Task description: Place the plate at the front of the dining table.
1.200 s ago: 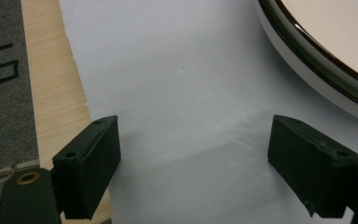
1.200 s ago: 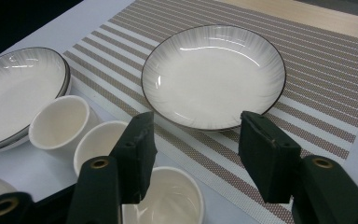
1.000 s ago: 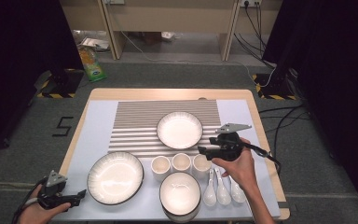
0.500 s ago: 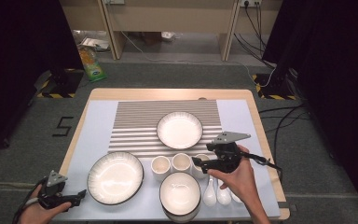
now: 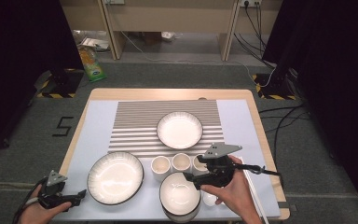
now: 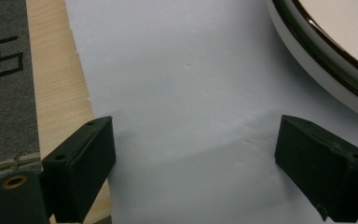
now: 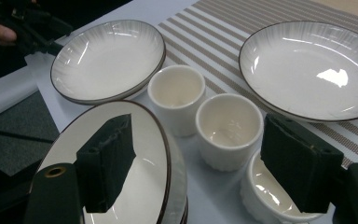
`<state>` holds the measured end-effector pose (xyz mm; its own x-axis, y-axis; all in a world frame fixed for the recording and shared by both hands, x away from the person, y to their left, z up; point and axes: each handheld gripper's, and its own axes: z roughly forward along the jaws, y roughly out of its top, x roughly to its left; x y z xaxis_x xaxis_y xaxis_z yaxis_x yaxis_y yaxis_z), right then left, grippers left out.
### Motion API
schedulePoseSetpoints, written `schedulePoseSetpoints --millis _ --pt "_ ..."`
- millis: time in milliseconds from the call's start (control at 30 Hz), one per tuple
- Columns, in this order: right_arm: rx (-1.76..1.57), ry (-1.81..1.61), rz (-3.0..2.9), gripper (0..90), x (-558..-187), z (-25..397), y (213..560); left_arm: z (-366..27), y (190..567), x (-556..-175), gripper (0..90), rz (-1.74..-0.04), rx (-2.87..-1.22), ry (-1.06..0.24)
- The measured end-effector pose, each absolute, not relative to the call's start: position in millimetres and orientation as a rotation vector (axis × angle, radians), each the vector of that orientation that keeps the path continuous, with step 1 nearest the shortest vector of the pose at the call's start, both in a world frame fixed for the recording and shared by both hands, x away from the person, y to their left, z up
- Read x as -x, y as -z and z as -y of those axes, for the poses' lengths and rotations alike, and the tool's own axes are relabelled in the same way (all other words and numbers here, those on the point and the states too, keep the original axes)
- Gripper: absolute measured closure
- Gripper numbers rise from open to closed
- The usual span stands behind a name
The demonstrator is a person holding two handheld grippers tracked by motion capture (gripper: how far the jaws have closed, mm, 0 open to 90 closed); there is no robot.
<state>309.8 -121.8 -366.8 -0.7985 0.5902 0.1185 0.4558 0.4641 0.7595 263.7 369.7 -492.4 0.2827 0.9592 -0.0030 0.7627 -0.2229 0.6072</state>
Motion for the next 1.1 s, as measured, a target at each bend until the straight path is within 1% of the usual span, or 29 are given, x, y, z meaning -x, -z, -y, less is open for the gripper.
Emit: schedulePoseSetpoints --millis 200,433,567,933,1000,1100 --pt "-0.894 -1.248 -2.581 28.0 -304.5 115.8 371.2 -369.5 492.3 -263.8 10.9 -1.542 -2.058 -0.518" --pt "-0.832 -1.166 -2.59 31.3 -299.2 104.2 368.6 -369.4 492.2 -263.9 10.7 -1.542 -2.06 -0.519" --pt "-0.827 -1.122 -2.611 33.0 -300.5 100.0 372.9 -369.5 492.2 -263.9 10.7 -1.542 -2.06 -0.518" --pt "-0.81 -1.093 -2.629 36.7 -300.7 96.6 377.1 -369.7 492.2 -264.3 10.4 -1.541 -2.063 -0.516" --pt "-0.801 -1.088 -2.635 38.6 -300.7 96.6 377.5 -369.9 492.4 -264.2 10.4 -1.54 -2.06 -0.516" --pt "-0.807 -1.073 -2.634 38.6 -301.1 95.8 378.3 -369.9 492.4 -264.3 10.4 -1.54 -2.061 -0.516"
